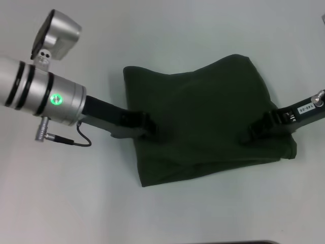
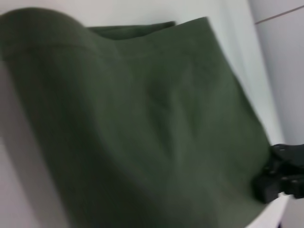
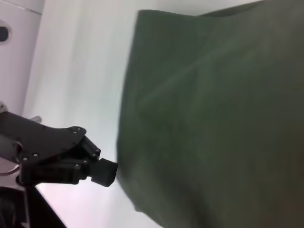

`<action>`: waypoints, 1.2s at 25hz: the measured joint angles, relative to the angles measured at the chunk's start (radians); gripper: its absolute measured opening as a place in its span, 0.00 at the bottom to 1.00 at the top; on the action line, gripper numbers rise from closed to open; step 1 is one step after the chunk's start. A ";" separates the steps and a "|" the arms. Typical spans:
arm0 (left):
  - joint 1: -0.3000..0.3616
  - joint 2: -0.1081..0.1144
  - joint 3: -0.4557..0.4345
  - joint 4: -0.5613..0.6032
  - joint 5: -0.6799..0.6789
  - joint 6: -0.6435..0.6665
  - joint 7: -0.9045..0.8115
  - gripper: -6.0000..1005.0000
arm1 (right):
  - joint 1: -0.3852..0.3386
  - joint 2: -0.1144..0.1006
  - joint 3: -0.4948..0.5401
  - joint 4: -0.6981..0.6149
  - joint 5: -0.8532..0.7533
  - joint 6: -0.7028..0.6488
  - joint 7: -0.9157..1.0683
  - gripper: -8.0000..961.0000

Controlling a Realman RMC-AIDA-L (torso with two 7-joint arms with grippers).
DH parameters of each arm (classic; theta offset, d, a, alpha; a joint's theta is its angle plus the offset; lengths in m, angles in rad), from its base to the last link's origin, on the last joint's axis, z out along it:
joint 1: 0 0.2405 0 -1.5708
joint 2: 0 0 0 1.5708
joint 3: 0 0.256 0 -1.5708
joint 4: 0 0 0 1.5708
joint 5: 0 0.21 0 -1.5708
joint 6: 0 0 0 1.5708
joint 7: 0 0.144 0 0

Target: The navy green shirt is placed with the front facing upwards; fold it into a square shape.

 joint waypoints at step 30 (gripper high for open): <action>-0.047 -0.017 -0.047 0.026 -0.042 -0.041 0.001 0.01 | 0.016 0.029 -0.005 -0.044 0.102 0.036 -0.041 0.01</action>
